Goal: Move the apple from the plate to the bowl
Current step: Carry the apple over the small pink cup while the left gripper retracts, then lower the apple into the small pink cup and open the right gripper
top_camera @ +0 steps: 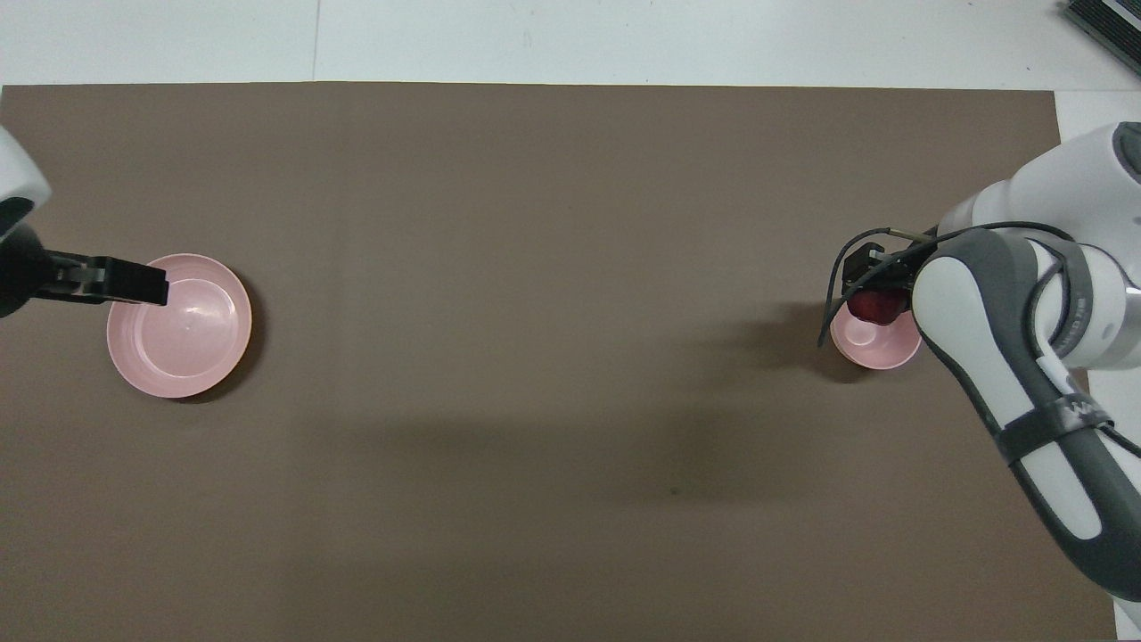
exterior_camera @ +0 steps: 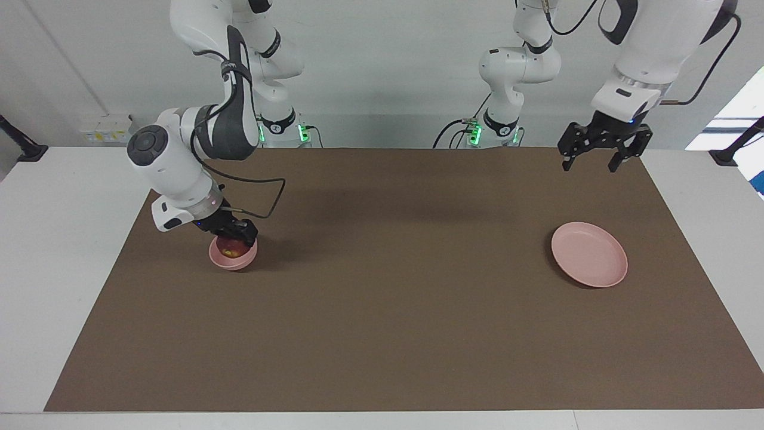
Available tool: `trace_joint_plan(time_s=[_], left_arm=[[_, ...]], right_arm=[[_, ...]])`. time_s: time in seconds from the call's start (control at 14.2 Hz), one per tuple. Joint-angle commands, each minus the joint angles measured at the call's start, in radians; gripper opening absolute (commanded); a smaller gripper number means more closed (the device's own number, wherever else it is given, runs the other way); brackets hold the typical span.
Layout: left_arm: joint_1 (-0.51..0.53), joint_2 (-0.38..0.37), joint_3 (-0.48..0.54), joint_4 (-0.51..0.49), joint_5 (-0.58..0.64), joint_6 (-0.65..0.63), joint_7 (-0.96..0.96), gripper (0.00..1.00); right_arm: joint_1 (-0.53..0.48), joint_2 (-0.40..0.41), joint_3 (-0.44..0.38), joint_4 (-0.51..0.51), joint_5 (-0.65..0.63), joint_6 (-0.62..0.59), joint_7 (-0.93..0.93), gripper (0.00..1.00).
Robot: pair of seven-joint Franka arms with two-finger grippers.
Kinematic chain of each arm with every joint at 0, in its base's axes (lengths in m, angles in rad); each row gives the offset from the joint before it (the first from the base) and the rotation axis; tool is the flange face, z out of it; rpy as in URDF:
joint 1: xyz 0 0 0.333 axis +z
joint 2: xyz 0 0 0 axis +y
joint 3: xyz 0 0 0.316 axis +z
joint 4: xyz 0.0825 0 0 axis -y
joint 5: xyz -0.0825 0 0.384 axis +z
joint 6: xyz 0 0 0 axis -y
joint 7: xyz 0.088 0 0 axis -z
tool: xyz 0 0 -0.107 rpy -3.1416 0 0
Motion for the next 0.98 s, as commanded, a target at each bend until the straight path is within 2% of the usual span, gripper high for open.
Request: trace_joint_plan(time_s=[0.0, 0.21, 0.35, 0.56, 0.91], left_arm=[[-0.008, 0.046, 0.009, 0.123, 0.011, -0.132, 0.045, 1.00], [0.008, 0.084, 0.008, 0.223, 0.011, -0.214, 0.047, 1.00], [0.009, 0.085, 0.005, 0.226, 0.012, -0.227, 0.047, 1.00], [0.066, 0.084, -0.027, 0.226, -0.004, -0.230, 0.047, 1.00], [0.051, 0.064, -0.015, 0.214, -0.011, -0.227, 0.047, 1.00]], right_arm=[[-0.042, -0.021, 0.010, -0.066, -0.018, 0.048, -0.075, 0.00], [-0.043, -0.019, 0.010, -0.100, -0.018, 0.095, -0.076, 0.00], [-0.043, -0.014, 0.010, -0.098, -0.018, 0.113, -0.067, 0.00], [-0.045, -0.002, 0.010, -0.098, -0.018, 0.124, -0.063, 0.00], [-0.043, 0.013, 0.010, -0.103, -0.018, 0.125, -0.067, 0.00]])
